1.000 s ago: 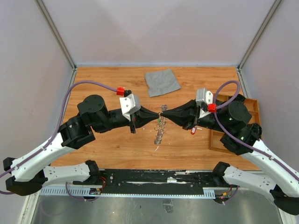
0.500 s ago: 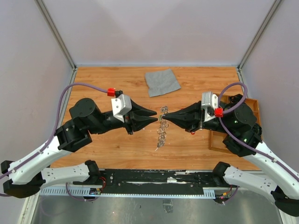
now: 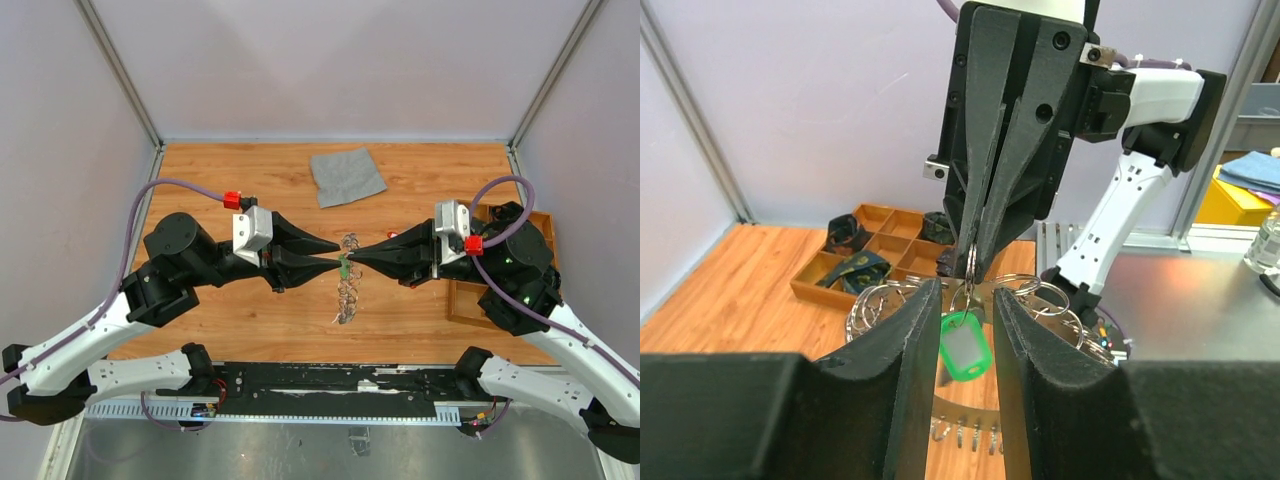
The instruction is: Put the keys on the keyring
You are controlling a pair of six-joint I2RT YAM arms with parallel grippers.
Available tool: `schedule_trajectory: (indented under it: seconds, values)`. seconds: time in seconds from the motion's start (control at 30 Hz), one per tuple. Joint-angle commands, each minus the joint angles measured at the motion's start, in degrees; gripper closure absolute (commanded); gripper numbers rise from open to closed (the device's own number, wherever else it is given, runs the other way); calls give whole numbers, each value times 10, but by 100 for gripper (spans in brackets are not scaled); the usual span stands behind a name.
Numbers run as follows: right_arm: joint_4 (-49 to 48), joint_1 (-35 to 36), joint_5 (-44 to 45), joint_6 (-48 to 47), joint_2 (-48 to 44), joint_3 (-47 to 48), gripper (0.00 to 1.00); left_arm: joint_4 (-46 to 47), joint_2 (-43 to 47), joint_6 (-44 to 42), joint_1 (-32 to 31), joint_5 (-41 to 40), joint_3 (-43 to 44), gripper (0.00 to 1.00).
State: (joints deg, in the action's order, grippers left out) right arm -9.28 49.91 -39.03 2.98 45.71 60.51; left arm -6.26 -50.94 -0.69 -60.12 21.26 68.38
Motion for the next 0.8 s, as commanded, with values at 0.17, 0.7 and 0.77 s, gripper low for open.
schedule_trajectory:
  seconds: [0.17, 0.7, 0.77]
  values:
    - [-54, 7, -15, 4, 0, 24, 99, 27, -6, 8, 1, 16, -10, 67]
    - [-59, 8, -20, 9, 2, 24, 99, 36, -14, 10, 1, 15, -15, 82]
    - [-61, 8, -20, 11, 3, 23, 99, 35, -15, 10, 1, 14, -15, 83]
